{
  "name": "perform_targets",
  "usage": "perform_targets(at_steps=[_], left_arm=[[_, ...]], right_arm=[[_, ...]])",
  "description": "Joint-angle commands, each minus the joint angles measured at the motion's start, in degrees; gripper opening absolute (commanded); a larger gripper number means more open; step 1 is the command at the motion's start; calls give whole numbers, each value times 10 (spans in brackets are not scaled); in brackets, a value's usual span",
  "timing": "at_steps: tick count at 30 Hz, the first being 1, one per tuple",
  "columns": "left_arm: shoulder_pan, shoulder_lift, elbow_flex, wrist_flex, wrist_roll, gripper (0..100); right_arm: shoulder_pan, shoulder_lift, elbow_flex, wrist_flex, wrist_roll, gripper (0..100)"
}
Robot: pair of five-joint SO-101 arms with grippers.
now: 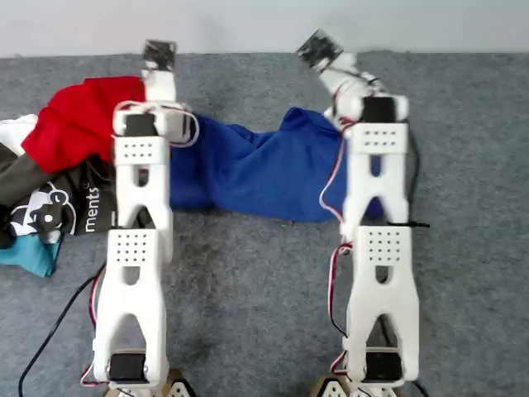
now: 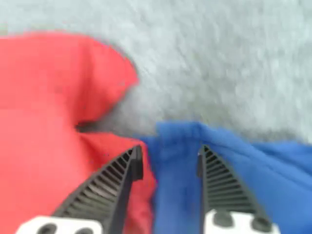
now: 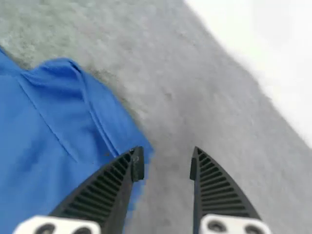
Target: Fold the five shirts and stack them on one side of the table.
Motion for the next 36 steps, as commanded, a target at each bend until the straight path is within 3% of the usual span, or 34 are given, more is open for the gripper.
perform_targets(at_steps=[1,6,11,16,26,31,36], left_arm=[[-18,-76,-40,2,2,189],[-40,-103,-41,31,3,189],[-34,-139,-38,251,-8,187],[-54,-178,29,248,18,184],[-25,-354,400,240,17,186],[-39,-345,487,225,16,186],[-47,-295,489,179,17,186]], right_arm=[[30,-88,-22,85,-4,166],[69,-122,-20,204,-9,166],[137,-129,57,200,-74,166],[139,-176,244,200,-112,169],[84,-418,609,195,-108,169],[81,-408,665,171,-114,169],[60,-378,666,141,-143,169]])
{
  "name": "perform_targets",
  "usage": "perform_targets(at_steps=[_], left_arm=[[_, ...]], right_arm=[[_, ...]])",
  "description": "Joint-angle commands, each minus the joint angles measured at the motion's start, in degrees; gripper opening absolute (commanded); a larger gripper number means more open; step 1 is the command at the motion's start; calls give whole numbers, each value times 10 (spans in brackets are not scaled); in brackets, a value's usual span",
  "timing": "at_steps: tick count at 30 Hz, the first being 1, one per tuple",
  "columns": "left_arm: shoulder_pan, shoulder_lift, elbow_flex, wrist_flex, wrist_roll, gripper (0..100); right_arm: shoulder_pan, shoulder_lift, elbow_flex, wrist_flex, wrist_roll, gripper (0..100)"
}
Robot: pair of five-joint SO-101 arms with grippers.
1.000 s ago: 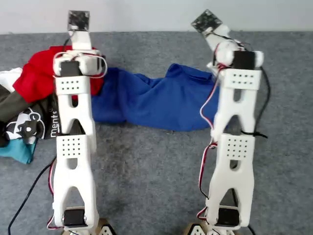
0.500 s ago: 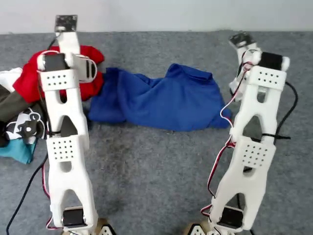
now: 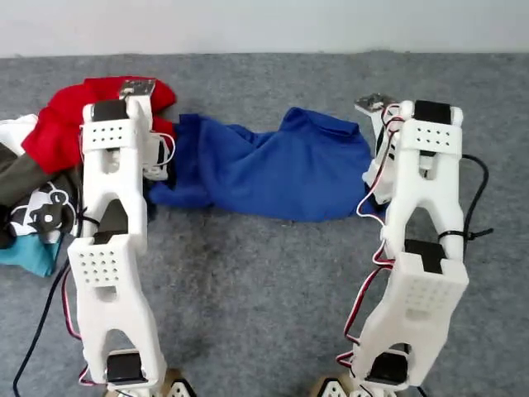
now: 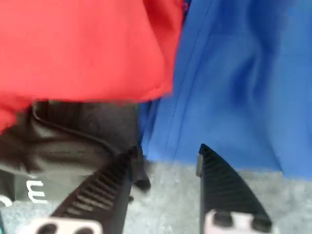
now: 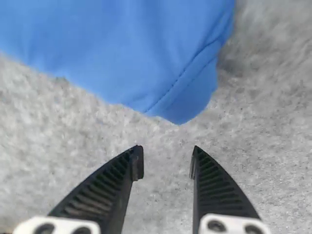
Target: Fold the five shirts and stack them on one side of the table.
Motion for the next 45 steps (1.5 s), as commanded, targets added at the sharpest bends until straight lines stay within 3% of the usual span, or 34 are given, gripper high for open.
perform_targets(at_steps=[1,15,22,31,36,39,45], left_arm=[[-4,19,-1,-30,2,186],[-3,83,-1,-65,2,175],[-3,85,1,-66,2,9],[-6,97,-1,-60,2,13],[-5,97,-54,33,1,13],[-11,97,-71,43,-13,13],[-14,84,14,43,-41,13]], right_arm=[[-26,9,2,-16,-18,169],[-74,168,0,-124,-55,165],[-72,173,0,-129,-50,8],[-3,163,0,-29,36,9],[43,122,2,42,76,9],[76,78,3,42,84,9],[103,15,83,43,112,9]])
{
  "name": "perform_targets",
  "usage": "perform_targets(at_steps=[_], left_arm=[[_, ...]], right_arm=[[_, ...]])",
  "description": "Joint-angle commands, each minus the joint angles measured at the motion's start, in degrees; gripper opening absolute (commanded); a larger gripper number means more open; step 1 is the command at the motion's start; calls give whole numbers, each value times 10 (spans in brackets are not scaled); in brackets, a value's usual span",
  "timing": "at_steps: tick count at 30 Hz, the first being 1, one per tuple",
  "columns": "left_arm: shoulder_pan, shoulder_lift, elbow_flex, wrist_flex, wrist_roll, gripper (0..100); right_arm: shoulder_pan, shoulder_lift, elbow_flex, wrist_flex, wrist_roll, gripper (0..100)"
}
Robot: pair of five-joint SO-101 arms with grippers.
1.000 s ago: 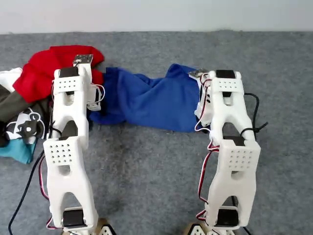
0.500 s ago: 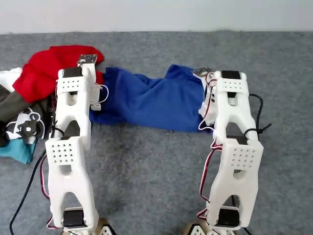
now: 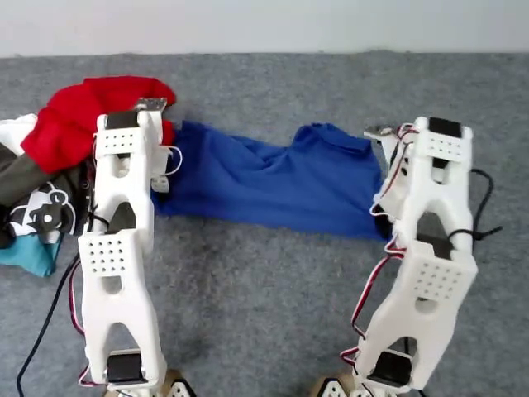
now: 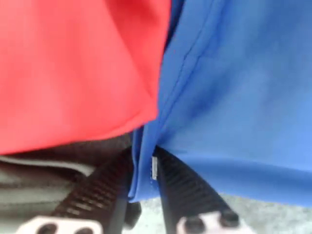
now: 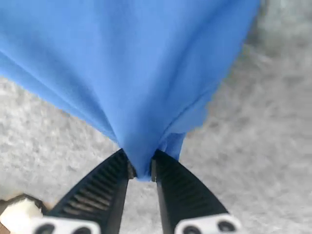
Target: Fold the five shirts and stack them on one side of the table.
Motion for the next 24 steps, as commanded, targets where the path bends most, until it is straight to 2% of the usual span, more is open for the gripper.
perform_targets(at_steps=[1,8,13,18,24], left_arm=[[-18,-26,80,21,-26,13],[-16,-197,318,20,-55,13],[-16,-311,482,19,-121,13],[-35,-382,624,11,-175,13],[-92,-406,715,-11,-217,13]], right_arm=[[29,-57,70,25,20,9],[30,-95,188,8,21,9],[32,-131,242,14,22,9],[72,-195,347,7,57,9],[126,-281,513,-32,101,9]])
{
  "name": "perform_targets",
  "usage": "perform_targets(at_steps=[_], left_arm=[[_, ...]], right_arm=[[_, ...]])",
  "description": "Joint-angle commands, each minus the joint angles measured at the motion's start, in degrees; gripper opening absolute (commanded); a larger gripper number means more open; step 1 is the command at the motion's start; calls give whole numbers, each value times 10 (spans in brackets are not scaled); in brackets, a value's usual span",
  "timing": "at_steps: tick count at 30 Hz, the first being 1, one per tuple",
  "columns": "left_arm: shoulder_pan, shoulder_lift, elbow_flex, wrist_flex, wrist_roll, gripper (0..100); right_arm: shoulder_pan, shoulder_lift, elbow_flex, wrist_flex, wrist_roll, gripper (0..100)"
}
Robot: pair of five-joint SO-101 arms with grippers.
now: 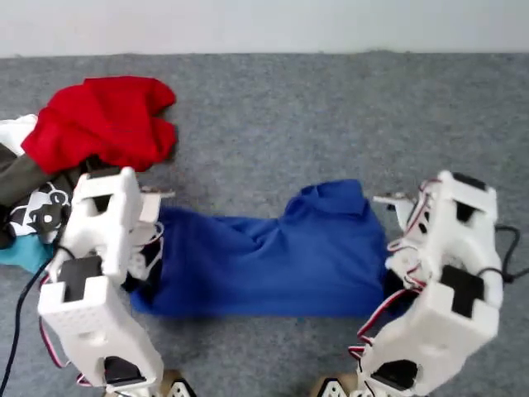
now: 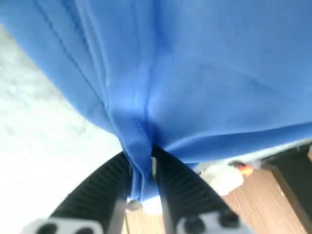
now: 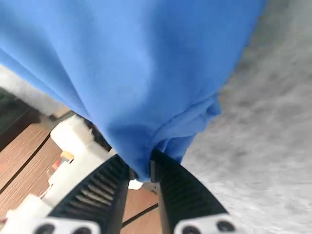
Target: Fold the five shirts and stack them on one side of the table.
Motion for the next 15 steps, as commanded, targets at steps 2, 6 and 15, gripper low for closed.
perform_targets(at_steps=[2,6,15], left_arm=[[-44,-28,50,-1,-54,13],[-55,-28,71,-3,-77,13],[-62,-28,79,-3,-105,13]], right_arm=[[31,-83,116,-37,32,9],[28,-126,160,-66,31,9],[32,-183,220,-29,38,9]])
